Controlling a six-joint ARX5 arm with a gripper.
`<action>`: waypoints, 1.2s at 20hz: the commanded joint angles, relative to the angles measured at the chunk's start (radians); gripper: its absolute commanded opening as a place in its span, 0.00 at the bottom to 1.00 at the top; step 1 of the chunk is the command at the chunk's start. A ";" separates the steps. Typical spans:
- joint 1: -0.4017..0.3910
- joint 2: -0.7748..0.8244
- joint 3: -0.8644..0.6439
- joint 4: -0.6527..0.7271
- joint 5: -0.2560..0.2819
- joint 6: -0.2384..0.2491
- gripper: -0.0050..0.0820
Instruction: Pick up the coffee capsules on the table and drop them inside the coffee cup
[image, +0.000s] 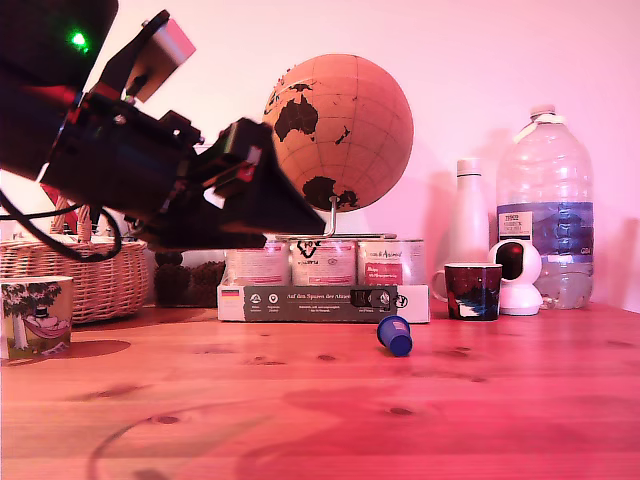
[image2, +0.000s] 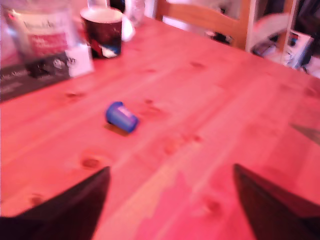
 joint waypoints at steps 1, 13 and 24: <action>-0.022 0.003 -0.001 0.034 -0.030 -0.007 0.92; -0.148 0.212 0.192 0.047 -0.251 -0.097 0.92; -0.180 0.369 0.358 0.008 -0.396 -0.245 0.92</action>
